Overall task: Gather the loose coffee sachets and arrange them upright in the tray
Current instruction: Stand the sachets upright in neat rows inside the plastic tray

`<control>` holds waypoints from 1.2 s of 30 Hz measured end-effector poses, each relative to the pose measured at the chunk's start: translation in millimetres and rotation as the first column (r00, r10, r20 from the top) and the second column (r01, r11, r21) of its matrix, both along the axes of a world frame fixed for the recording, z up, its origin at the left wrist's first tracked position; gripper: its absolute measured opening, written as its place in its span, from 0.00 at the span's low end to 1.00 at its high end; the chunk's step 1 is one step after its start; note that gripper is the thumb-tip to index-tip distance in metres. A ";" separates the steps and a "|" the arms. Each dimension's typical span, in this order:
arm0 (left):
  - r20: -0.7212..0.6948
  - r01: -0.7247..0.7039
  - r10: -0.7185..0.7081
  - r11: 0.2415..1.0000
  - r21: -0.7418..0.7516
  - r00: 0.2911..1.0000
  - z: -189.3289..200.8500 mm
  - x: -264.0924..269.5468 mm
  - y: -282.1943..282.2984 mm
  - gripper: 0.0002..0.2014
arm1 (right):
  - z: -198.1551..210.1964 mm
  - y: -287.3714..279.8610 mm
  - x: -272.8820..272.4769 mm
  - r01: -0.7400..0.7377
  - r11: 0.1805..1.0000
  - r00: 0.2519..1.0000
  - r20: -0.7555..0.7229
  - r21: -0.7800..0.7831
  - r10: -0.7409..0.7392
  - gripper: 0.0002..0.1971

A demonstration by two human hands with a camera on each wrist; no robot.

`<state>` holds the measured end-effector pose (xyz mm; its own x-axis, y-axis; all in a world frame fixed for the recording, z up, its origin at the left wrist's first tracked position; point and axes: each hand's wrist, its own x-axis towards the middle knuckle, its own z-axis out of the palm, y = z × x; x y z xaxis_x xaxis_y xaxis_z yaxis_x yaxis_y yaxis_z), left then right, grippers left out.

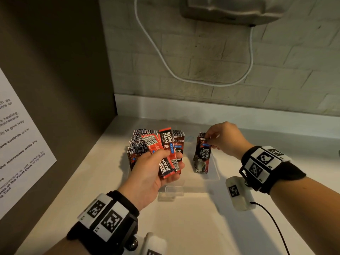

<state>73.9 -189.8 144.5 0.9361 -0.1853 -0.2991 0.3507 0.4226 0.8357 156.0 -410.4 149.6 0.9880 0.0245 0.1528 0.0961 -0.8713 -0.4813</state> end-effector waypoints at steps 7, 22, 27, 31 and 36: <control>0.010 0.014 -0.014 1.000 0.009 1.000 -3.9 0.8 1.3 0.09 | -4.1 -0.5 3.4 0.009 1.000 1.000 0.002 0.027 -0.009 0.07; 0.058 0.062 -0.066 0.996 0.067 0.996 -9.2 1.6 -0.1 0.09 | 35.4 33.7 -28.4 -0.033 0.872 0.997 0.076 0.489 -0.004 0.14; 0.079 0.144 -0.153 0.984 0.109 0.985 -10.1 1.4 -3.1 0.09 | 47.5 50.0 -49.9 -0.212 0.790 0.940 -0.102 0.575 0.327 0.06; 0.082 0.196 -0.198 0.980 0.031 0.977 -6.2 -0.6 4.8 0.16 | 45.6 37.8 -51.6 -0.261 0.669 0.922 -0.026 0.696 0.387 0.09; 0.124 0.119 -0.123 0.992 0.042 0.985 -2.1 -0.3 12.5 0.08 | 33.9 23.3 -52.1 -0.362 0.607 0.902 0.103 0.707 0.418 0.23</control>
<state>73.5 -177.3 142.4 0.9379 -0.2915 -0.1880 0.2883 0.3539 0.8897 103.9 -387.1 183.5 0.9184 0.3251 0.2256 0.2897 -0.1640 -0.9430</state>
